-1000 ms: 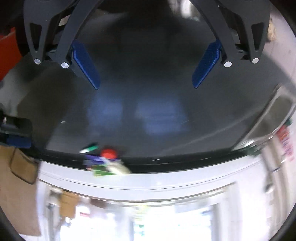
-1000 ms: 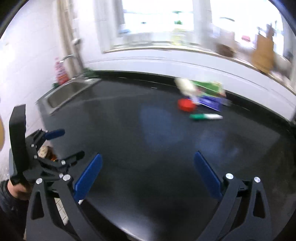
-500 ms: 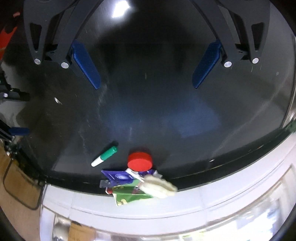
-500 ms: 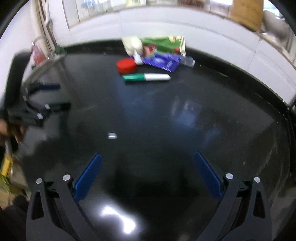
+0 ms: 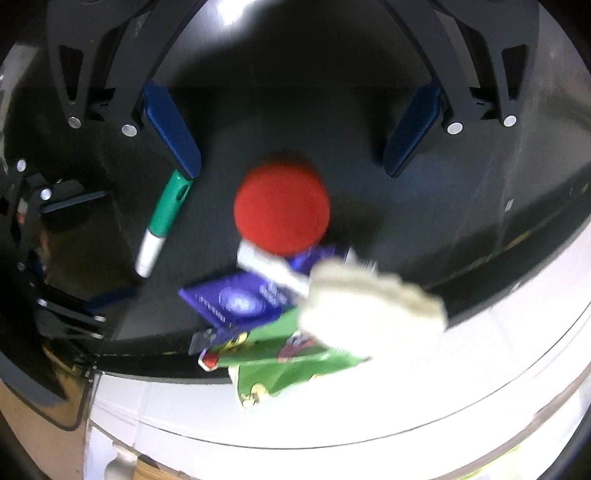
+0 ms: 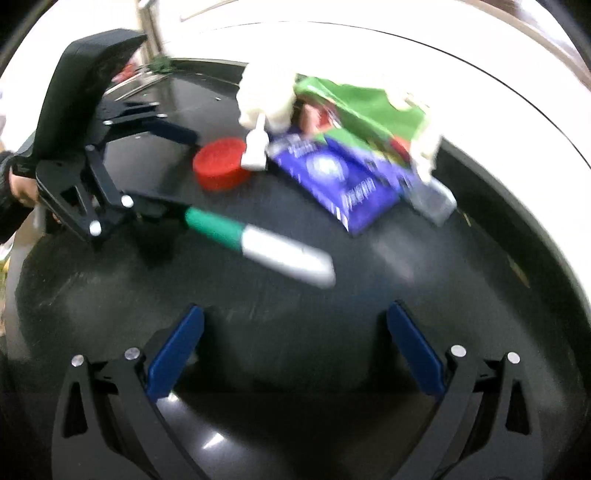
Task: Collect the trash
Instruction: 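Grasp the red lid with the left tool while the right tool grasps the green marker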
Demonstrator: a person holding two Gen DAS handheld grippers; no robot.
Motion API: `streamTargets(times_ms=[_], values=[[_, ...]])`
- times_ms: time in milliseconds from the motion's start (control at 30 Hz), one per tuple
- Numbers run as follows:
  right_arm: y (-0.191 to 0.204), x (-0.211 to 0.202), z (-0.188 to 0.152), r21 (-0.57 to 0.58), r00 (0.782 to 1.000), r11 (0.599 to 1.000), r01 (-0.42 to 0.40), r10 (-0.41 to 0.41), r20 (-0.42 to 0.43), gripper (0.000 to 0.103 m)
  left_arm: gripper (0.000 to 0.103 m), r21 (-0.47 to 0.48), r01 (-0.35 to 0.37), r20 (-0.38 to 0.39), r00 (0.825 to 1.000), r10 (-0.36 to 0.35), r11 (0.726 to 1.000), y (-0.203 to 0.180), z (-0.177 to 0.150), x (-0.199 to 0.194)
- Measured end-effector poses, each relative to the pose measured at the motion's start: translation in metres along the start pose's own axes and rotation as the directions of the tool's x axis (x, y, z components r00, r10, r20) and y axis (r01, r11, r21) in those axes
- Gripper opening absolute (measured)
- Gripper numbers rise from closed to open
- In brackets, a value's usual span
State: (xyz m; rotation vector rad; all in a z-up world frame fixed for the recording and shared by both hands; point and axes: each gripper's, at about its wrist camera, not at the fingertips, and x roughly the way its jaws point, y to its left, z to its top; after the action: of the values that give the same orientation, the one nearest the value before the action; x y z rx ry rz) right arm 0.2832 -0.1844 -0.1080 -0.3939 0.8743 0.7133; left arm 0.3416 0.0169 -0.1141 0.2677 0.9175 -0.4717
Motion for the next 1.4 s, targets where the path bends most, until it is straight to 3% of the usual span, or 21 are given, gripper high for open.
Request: streamTargets(times_ms=[133, 200, 300, 367, 433, 467, 633, 800, 900, 1000, 1100, 1267, 1400], values=[[-0.003, 0.013, 0.019, -0.091, 0.998, 0.994, -0.065, 0.064, -0.006, 0.097, 0.096, 0.041, 0.028, -0.003, 1.0, -0.028, 0.999, 0.001, 0.017, 0.013], [-0.001, 0.012, 0.021, -0.117, 0.997, 0.99, -0.083, 0.083, -0.004, 0.091, 0.095, 0.052, 0.037, -0.004, 0.999, -0.037, 0.998, 0.001, 0.021, 0.015], [0.004, 0.008, 0.022, -0.132, 0.995, 0.986, -0.097, 0.098, 0.001, 0.07, 0.082, 0.072, 0.049, 0.014, 0.999, -0.05, 0.996, 0.0, 0.022, 0.013], [0.012, 0.002, 0.018, -0.127, 0.995, 0.987, -0.099, 0.1, 0.002, 0.054, 0.063, 0.082, 0.05, 0.024, 0.998, -0.052, 0.995, -0.003, 0.02, 0.009], [0.023, -0.003, 0.013, -0.118, 0.995, 0.988, -0.098, 0.099, 0.002, 0.024, 0.049, 0.083, 0.048, 0.03, 0.998, -0.051, 0.995, -0.006, 0.017, 0.004], [0.029, -0.005, 0.012, -0.107, 0.996, 0.99, -0.092, 0.093, 0.001, 0.017, 0.049, 0.077, 0.048, 0.025, 0.998, -0.05, 0.996, -0.007, 0.015, 0.002], [0.062, -0.018, -0.009, -0.034, 1.0, 0.999, -0.026, 0.026, 0.01, 0.015, 0.049, 0.062, 0.033, 0.017, 0.999, -0.034, 0.997, -0.021, -0.005, -0.014], [0.103, -0.043, -0.04, 0.036, 0.998, 0.998, 0.056, -0.056, 0.007, 0.015, 0.049, 0.019, 0.012, 0.033, 0.999, -0.013, 1.0, -0.044, -0.042, -0.056], [0.133, -0.065, -0.055, 0.089, 0.995, 0.991, 0.097, -0.099, 0.019, 0.015, 0.049, -0.012, -0.065, 0.034, 0.997, 0.065, 0.998, -0.063, -0.077, -0.091], [0.162, -0.083, -0.066, 0.157, 0.989, 0.977, 0.144, -0.149, 0.021, 0.015, 0.049, -0.072, -0.129, 0.021, 0.991, 0.131, 0.989, -0.073, -0.11, -0.124], [0.186, -0.102, -0.084, 0.216, 0.98, 0.958, 0.188, -0.199, 0.028, 0.015, 0.049, -0.184, -0.139, -0.001, 0.99, 0.141, 0.973, -0.069, -0.147, -0.153], [0.216, -0.121, -0.101, 0.298, 0.972, 0.931, 0.212, -0.233, 0.036, 0.015, 0.049, -0.263, -0.149, -0.002, 0.988, 0.154, 0.953, -0.076, -0.182, -0.181], [0.233, -0.127, -0.103, 0.322, 0.971, 0.924, 0.205, -0.234, 0.052, 0.015, 0.049, -0.263, -0.164, 0.007, 0.985, 0.172, 0.951, -0.082, -0.189, -0.19]])
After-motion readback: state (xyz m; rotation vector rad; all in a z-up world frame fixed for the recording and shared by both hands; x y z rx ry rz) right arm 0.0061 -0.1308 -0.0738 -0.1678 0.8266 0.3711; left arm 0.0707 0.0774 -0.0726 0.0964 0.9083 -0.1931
